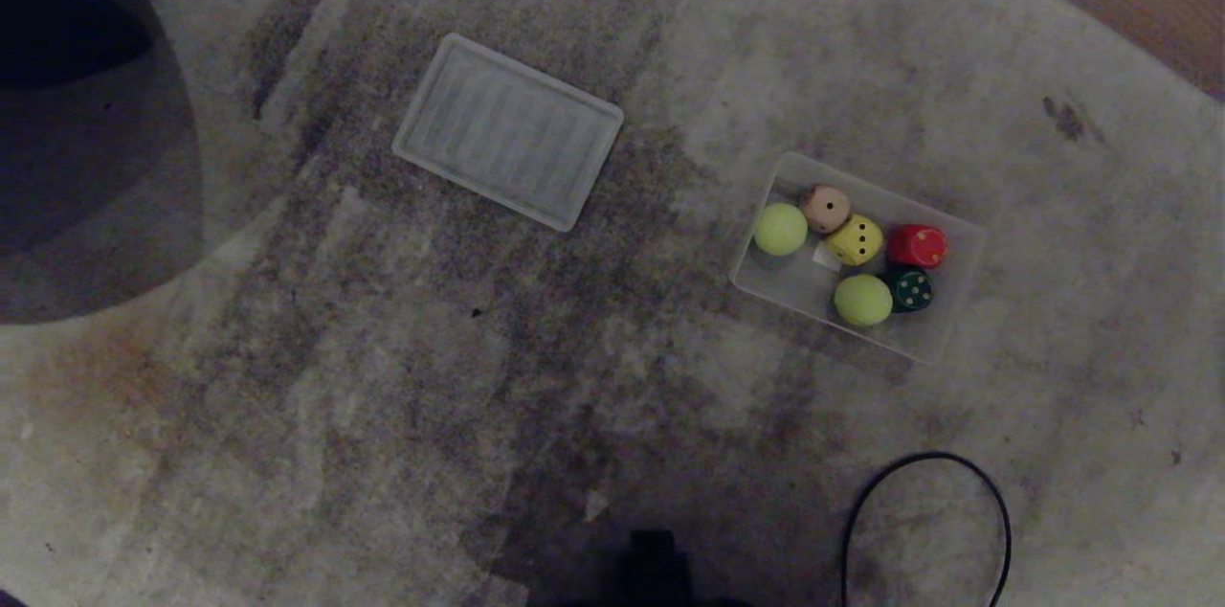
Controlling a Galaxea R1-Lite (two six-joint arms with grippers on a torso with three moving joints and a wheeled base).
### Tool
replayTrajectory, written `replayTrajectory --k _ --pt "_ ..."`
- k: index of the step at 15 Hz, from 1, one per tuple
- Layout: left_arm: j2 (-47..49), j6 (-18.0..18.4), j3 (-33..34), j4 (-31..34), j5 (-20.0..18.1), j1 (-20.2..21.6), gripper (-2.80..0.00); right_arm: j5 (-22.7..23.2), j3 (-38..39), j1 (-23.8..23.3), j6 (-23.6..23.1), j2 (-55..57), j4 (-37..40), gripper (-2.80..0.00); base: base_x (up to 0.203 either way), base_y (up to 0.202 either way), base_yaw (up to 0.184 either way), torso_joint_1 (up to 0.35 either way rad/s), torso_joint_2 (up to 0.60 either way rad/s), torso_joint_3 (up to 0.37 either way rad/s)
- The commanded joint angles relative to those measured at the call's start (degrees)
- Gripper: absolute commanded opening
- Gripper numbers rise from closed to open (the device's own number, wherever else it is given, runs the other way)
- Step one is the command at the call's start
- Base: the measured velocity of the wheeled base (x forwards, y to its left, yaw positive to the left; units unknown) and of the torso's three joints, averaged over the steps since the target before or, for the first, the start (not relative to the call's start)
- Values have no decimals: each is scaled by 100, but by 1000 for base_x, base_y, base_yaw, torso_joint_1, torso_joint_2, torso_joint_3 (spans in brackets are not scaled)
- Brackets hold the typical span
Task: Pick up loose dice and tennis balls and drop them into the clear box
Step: Close the lid
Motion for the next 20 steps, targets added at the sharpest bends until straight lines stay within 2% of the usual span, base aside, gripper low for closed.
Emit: replayTrajectory --k 1,20 --pt "6 2 9 -4 12 0 -280 4 -1 -2 1 14 3 -280 0 0 0 3 -2 199" --pt "6 5 9 -4 12 0 -280 4 -1 2 1 14 3 -280 0 0 0 3 3 203"
